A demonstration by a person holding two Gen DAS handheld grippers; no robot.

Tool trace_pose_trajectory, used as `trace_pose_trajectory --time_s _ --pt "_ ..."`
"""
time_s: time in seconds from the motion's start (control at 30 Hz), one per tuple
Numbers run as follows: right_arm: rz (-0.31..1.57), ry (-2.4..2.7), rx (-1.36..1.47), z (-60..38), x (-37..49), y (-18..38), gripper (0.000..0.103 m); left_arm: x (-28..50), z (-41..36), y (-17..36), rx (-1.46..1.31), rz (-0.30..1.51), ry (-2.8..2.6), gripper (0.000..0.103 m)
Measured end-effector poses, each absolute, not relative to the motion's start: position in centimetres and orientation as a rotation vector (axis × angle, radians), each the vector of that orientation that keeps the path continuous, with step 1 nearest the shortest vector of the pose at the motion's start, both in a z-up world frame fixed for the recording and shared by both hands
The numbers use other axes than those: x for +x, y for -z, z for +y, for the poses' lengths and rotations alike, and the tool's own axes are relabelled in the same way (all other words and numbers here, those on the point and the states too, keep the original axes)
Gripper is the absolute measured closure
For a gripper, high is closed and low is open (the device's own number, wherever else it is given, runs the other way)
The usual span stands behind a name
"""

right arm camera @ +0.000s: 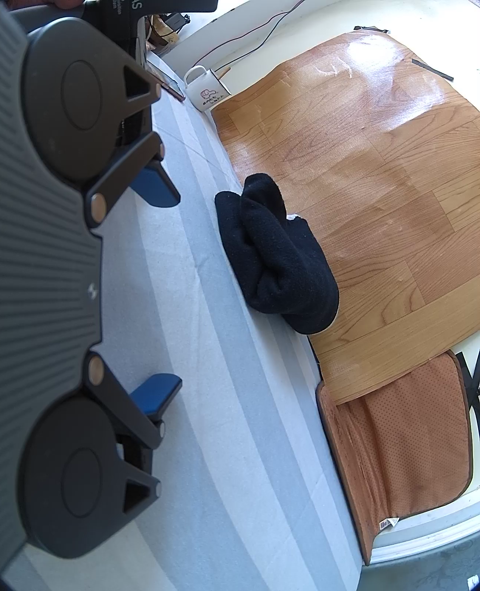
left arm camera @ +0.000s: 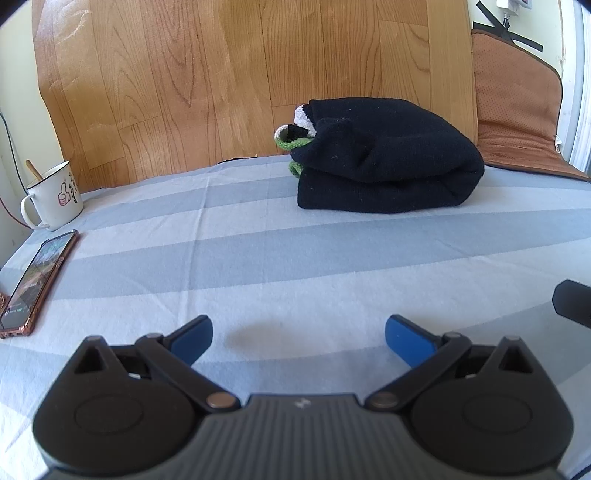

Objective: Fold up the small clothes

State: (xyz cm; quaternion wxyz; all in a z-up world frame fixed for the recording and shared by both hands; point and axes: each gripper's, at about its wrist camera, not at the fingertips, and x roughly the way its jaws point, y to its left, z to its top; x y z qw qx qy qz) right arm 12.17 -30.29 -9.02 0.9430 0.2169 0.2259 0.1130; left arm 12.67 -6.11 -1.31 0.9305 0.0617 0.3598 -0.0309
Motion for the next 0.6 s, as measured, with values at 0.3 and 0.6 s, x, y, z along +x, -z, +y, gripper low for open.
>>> trace_pose_trajectory --time_s 0.3,0.6 --pt "0.461 -0.231 0.442 -30.30 12.17 9.01 0.005 12.64 -6.09 1.27 0.124 0.737 0.064 0.000" --pt "0.461 -0.230 0.441 -30.30 12.17 9.01 0.005 12.40 -6.29 1.46 0.132 0.734 0.095 0.000"
